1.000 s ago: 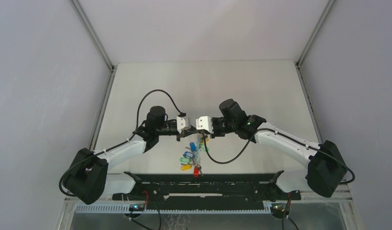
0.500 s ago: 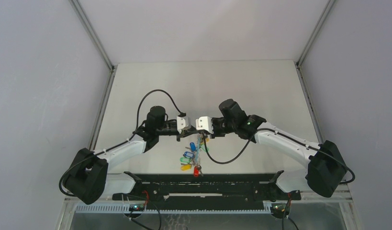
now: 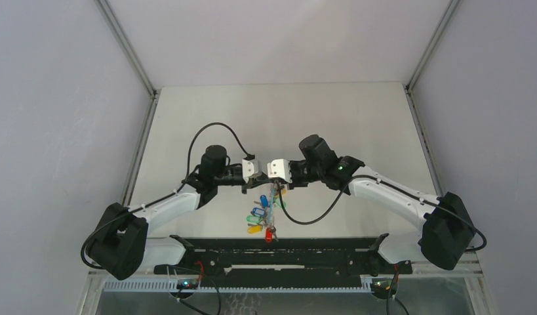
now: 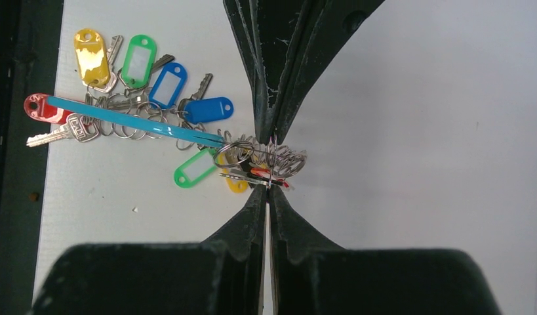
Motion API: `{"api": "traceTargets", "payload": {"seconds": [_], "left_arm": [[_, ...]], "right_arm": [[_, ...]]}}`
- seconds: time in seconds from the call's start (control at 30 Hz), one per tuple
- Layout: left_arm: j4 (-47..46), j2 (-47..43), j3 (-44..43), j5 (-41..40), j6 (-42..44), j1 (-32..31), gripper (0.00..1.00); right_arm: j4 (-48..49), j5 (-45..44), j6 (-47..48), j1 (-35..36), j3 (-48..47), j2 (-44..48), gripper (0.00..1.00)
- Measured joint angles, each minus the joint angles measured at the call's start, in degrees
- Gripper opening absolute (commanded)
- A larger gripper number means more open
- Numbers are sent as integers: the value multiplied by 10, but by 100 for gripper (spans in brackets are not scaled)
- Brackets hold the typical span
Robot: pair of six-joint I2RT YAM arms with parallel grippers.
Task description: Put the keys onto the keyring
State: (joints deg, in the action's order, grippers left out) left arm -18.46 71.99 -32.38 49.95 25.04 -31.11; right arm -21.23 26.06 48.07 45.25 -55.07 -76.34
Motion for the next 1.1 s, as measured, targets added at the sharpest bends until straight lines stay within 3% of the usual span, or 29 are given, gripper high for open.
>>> {"api": "traceTargets", "payload": {"seconds": [0.63, 1.1], "left_arm": [[22, 0, 0, -14, 0, -1, 0], [11, -8, 0, -15, -1, -6, 0]], "right_arm": [[-34, -3, 6, 17, -52, -37, 0], [-57, -38, 4, 14, -50, -6, 0]]}}
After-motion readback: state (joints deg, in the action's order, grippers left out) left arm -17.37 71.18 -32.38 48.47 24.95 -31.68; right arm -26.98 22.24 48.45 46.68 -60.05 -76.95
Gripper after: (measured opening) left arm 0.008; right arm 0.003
